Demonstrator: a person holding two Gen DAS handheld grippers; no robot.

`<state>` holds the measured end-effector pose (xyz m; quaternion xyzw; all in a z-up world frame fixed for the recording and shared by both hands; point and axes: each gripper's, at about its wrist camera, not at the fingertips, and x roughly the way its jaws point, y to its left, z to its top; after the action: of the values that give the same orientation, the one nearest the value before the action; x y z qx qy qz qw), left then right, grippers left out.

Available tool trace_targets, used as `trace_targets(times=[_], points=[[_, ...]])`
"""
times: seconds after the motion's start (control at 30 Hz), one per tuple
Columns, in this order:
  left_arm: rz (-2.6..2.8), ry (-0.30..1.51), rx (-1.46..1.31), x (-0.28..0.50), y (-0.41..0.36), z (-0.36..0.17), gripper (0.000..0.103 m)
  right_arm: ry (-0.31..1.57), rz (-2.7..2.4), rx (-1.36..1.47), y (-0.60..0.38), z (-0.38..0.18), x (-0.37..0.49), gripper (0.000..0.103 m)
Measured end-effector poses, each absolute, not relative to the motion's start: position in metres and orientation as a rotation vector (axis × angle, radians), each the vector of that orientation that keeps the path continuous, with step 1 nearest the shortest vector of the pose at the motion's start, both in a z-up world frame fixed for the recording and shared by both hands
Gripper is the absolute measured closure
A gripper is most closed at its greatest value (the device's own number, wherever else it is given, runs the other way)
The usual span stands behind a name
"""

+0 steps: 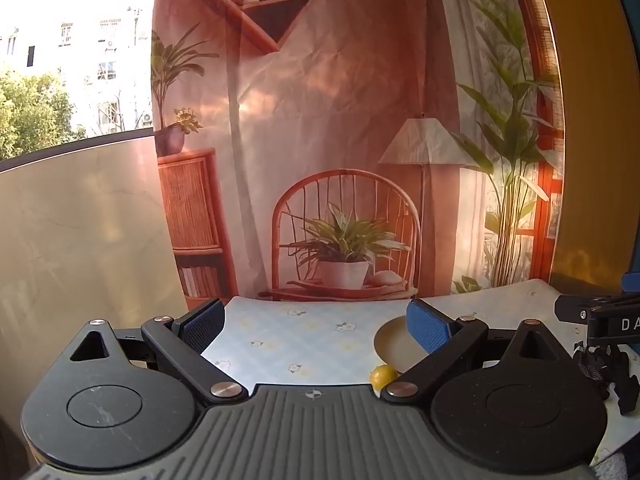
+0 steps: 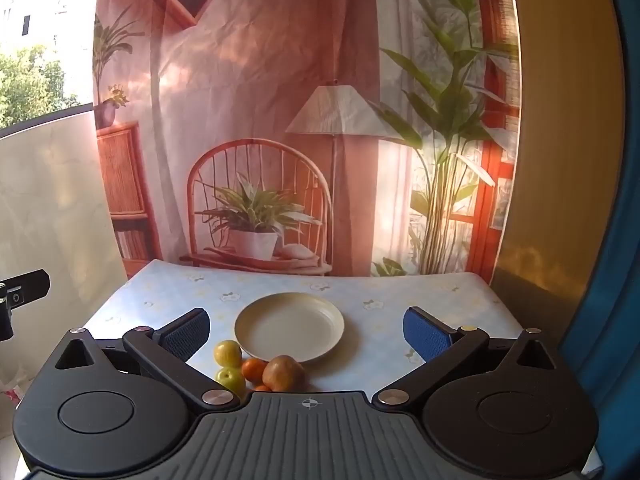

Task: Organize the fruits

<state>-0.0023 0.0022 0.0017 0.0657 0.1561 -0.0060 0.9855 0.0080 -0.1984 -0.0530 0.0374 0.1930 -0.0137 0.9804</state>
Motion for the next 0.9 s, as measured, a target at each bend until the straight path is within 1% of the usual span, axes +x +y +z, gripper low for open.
trace_targets(times=[0.9], points=[[-0.011, 0.318, 0.108, -0.0022, 0.0063, 0.0011, 0.004, 0.377, -0.028, 0.080, -0.1997, -0.0568, 0.0042, 0.000]])
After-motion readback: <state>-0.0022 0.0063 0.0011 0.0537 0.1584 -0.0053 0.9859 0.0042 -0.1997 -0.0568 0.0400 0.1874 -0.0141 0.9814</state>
